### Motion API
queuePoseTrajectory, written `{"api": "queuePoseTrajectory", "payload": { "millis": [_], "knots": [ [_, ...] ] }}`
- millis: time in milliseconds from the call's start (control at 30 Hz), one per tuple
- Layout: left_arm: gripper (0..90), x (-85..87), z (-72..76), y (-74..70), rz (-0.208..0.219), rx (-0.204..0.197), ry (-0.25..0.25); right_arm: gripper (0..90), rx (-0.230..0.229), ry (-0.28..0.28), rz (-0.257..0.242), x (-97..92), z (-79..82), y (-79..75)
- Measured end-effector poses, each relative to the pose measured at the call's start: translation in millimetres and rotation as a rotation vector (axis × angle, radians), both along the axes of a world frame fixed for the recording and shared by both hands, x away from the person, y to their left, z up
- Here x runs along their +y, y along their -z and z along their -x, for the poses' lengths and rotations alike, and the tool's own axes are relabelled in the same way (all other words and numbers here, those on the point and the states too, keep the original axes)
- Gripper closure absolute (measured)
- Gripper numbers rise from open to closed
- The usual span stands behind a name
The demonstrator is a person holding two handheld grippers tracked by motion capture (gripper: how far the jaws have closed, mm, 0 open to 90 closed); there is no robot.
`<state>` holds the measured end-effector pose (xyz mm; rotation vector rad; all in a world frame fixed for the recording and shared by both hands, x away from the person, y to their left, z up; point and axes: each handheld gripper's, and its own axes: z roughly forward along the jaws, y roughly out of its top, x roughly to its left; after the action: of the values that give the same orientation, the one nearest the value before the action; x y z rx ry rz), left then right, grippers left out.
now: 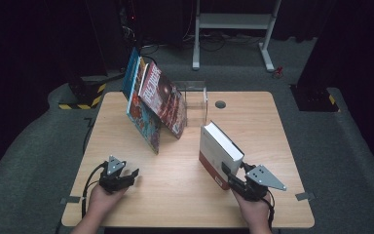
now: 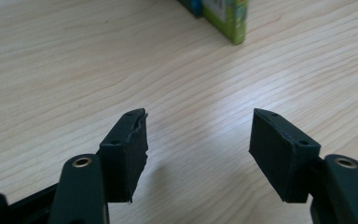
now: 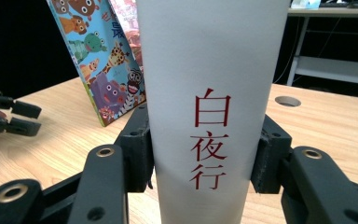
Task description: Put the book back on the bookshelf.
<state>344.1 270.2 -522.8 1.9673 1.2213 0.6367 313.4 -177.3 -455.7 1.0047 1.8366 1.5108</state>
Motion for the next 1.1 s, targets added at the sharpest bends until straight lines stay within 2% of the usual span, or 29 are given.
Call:
{"api": "queuePoseTrajectory", "payload": {
  "millis": [33, 100, 200, 300, 367, 500, 567, 767, 833, 900, 1100],
  "knots": [
    [37.2, 1.6, -1.0, 0.7, 0.018, 0.021, -0.001, 50.1, 0.000, 0.000, 0.001, 0.0, -0.1, 0.1],
    [37.2, 2.4, -0.6, 0.3, 0.020, 0.019, 0.011, 50.2, -0.005, 0.001, 0.003, 0.6, -0.6, 0.6],
    [37.0, -0.7, 1.5, 1.0, -0.004, 0.014, 0.039, 50.0, -0.018, 0.017, 0.029, 3.5, -0.2, 0.4],
    [37.0, 0.5, 0.5, 1.3, -0.003, 0.021, 0.042, 49.3, -0.048, 0.028, 0.067, 6.1, 0.2, 0.0],
    [37.0, 1.3, -0.5, 1.8, 0.015, 0.031, 0.030, 49.9, -0.032, 0.025, 0.053, 5.8, -0.4, -0.7],
    [36.6, 2.0, -2.1, 2.3, 0.022, 0.046, 0.021, 49.2, 0.029, 0.038, 0.063, 7.9, -1.4, -7.4],
    [36.6, 2.4, -2.6, 2.4, 0.022, 0.052, 0.020, 49.1, 0.040, 0.044, 0.071, 9.2, -1.7, -9.1],
    [36.6, 2.5, -4.0, 3.0, 0.022, 0.064, 0.006, 48.8, 0.053, 0.038, 0.070, 9.2, -2.6, -11.0],
    [36.6, 2.2, -4.3, 3.3, 0.026, 0.066, -0.002, 48.4, 0.045, 0.039, 0.071, 9.6, -3.2, -12.4],
    [36.7, 2.6, -4.9, 3.3, 0.026, 0.070, -0.008, 48.0, 0.052, 0.038, 0.049, 9.7, -3.8, -15.3],
    [36.6, 2.9, -5.3, 3.5, 0.021, 0.073, -0.012, 48.9, 0.066, 0.034, 0.034, 10.8, -6.8, -18.6]
  ]
}}
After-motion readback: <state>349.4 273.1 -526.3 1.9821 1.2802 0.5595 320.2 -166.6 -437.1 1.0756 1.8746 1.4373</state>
